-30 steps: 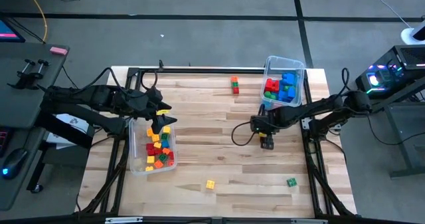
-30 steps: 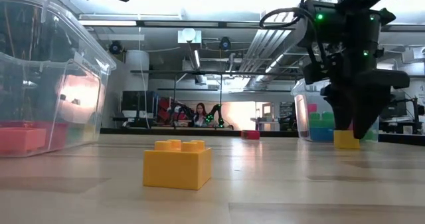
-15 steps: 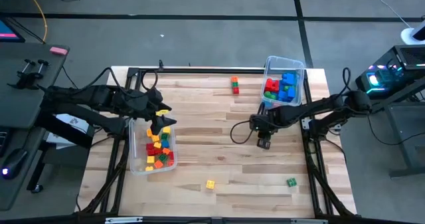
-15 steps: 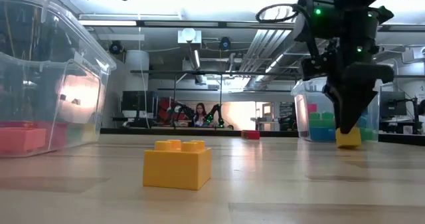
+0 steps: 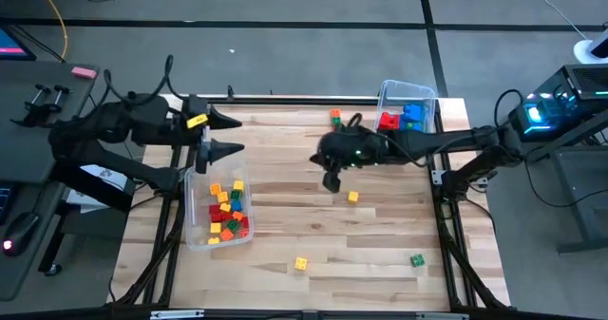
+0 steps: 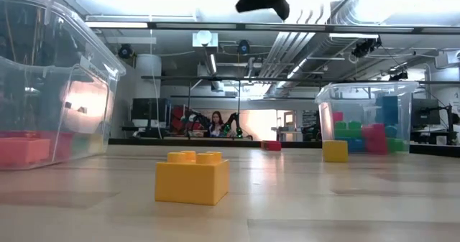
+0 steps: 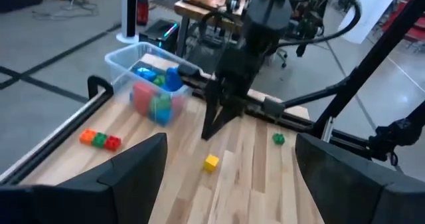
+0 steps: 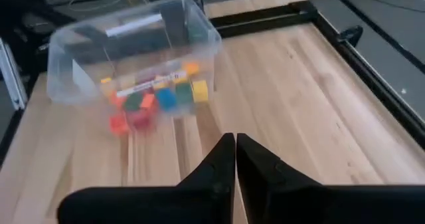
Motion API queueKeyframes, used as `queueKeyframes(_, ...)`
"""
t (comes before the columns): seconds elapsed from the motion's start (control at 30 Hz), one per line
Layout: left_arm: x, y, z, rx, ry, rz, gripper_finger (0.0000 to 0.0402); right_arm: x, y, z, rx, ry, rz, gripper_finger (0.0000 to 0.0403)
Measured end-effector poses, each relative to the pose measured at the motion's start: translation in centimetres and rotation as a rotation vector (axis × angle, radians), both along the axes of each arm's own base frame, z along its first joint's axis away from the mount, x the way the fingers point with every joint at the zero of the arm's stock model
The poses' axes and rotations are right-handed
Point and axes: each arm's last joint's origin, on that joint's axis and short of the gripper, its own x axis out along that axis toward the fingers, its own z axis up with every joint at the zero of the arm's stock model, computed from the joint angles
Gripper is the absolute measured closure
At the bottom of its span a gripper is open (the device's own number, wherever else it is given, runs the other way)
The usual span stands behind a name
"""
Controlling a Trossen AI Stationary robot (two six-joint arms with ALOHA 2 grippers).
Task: Sort blocks by size
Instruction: Put the small yellow block into the left transparent bin
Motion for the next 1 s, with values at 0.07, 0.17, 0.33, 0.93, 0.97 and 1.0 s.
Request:
queueKeyframes(0.07,-0.2,0.0,0.1,0.0,-0.001,-0.001,0.0083,0.4,0.1,-0.1,0.016,0.059,-0.003,0.0391)
queueKeyframes(0.17,-0.3,0.0,-0.2,-0.014,0.031,0.004,0.0083,0.1,0.5,-0.8,0.06,0.182,0.022,0.038)
queueKeyframes(0.33,0.0,0.0,-1.0,-0.034,0.098,0.011,0.0083,-2.4,0.9,-4.5,0.165,0.556,0.027,0.0304)
queueKeyframes(0.93,1.5,-0.2,-1.7,-0.03,0.142,0.011,0.0083,-6.2,1.5,-16.5,0.287,0.677,-0.036,0.0093)
queueKeyframes(0.97,1.5,-0.2,-1.7,-0.029,0.144,0.011,0.0083,-6.3,1.5,-16.8,0.277,0.676,-0.031,0.0093)
queueKeyframes(1.0,1.6,-0.2,-1.7,-0.029,0.145,0.011,0.0083,-6.4,1.6,-17.0,0.267,0.678,-0.031,0.0093)
